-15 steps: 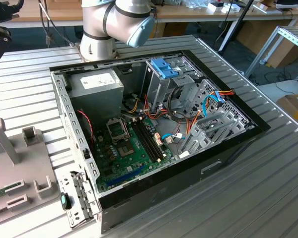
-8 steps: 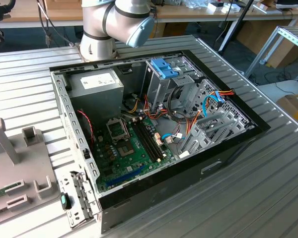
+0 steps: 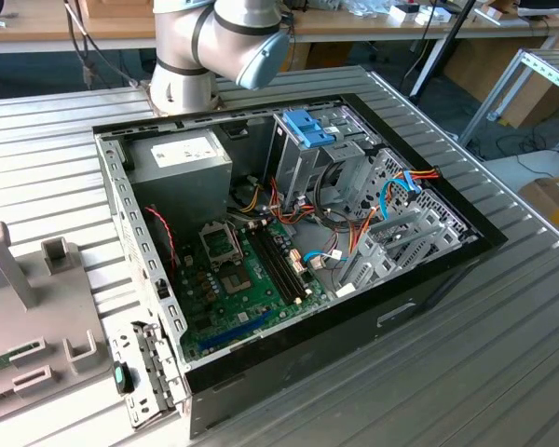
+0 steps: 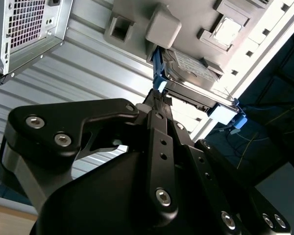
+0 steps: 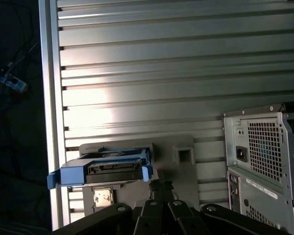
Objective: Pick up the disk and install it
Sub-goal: 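Reach for the disk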
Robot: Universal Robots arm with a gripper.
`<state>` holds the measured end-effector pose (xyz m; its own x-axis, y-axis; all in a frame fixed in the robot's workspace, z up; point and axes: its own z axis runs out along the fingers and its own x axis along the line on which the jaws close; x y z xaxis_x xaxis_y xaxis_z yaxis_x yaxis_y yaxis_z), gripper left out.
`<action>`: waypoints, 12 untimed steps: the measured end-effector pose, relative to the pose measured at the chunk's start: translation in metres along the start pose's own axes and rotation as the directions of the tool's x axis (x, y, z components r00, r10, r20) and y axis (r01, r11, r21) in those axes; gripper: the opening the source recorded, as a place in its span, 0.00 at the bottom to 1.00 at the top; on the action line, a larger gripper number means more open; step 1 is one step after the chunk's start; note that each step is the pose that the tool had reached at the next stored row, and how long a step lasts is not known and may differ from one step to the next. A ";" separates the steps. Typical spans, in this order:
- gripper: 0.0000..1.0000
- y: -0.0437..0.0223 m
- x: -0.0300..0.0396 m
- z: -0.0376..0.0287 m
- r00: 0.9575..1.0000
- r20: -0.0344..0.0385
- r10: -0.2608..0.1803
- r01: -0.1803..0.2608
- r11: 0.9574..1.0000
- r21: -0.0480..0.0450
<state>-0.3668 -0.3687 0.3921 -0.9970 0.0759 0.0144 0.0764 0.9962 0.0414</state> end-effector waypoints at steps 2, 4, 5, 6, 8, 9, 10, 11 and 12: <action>0.11 -0.0003 0.0033 0.0000 1.000 0.000 0.000 0.000 1.000 0.000; 0.11 -0.0006 0.0070 0.0001 1.000 0.000 0.000 0.000 1.000 0.000; 0.11 -0.0007 0.0083 0.0001 1.000 0.000 0.000 0.000 1.000 0.000; 0.11 -0.0007 0.0085 0.0000 1.000 0.000 0.000 0.000 1.000 0.000; 0.11 -0.0007 0.0086 0.0001 1.000 0.000 0.000 0.000 1.000 0.000; 0.11 -0.0007 0.0087 0.0001 1.000 0.000 0.000 0.000 1.000 0.000; 0.11 -0.0007 0.0087 0.0001 1.000 0.000 0.000 0.000 1.000 0.000; 0.11 -0.0007 0.0087 0.0001 1.000 0.000 0.000 0.000 1.000 0.000; 0.11 -0.0007 0.0087 0.0001 1.000 0.000 0.000 0.000 1.000 0.000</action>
<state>-0.3756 -0.3687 0.3922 -0.9970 0.0758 0.0144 0.0764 0.9962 0.0414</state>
